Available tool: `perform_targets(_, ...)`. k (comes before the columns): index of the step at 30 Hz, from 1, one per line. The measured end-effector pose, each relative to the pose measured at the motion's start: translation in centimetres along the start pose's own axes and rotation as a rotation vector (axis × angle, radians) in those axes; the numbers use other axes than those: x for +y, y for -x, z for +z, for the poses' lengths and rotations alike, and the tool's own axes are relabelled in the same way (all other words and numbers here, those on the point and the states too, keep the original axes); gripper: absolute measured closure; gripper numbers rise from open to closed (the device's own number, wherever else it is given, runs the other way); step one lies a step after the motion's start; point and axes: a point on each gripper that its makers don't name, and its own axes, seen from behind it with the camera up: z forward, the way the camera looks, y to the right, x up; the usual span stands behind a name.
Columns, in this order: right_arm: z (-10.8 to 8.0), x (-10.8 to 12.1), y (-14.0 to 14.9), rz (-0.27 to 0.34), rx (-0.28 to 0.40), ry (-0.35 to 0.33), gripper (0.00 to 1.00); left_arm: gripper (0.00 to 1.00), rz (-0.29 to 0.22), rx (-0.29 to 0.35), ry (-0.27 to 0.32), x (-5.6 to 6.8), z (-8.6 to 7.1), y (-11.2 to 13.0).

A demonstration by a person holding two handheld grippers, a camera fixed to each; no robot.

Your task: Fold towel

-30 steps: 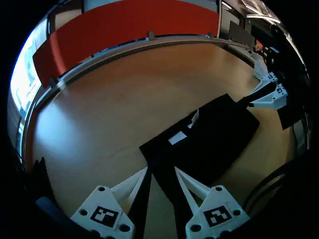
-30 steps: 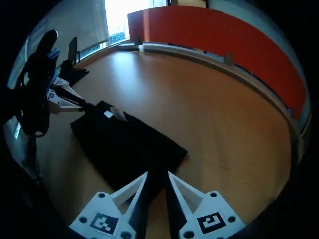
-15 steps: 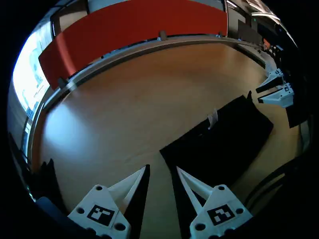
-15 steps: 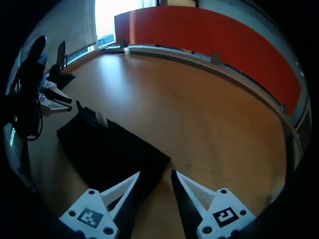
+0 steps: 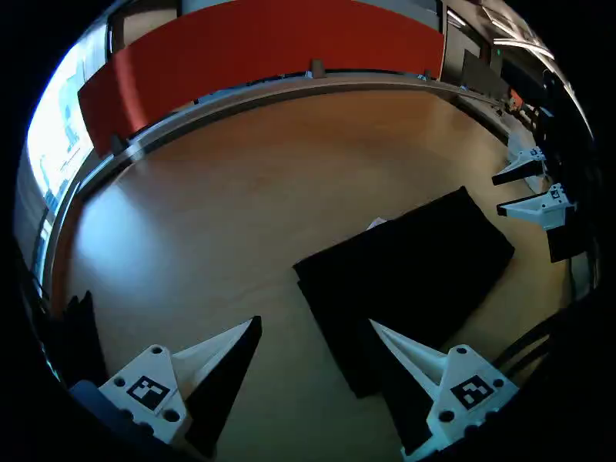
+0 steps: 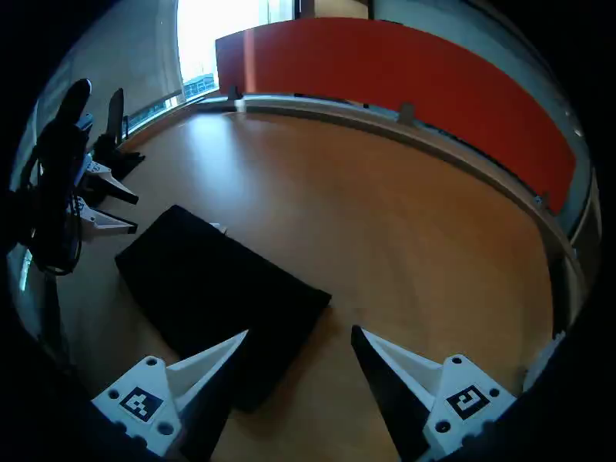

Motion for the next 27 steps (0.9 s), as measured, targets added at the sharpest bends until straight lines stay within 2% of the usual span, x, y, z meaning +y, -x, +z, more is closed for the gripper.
perform_targets(9,-1.2,-0.8,0.8,0.002,0.001,0.002,0.07,0.08,-0.018,-0.001,0.005,0.4,-1.0,0.9)
perform_targets(27,-4.2,-3.0,3.1,0.012,0.003,0.010,0.07,0.08,-0.053,-0.013,0.015,1.9,-4.1,4.8)
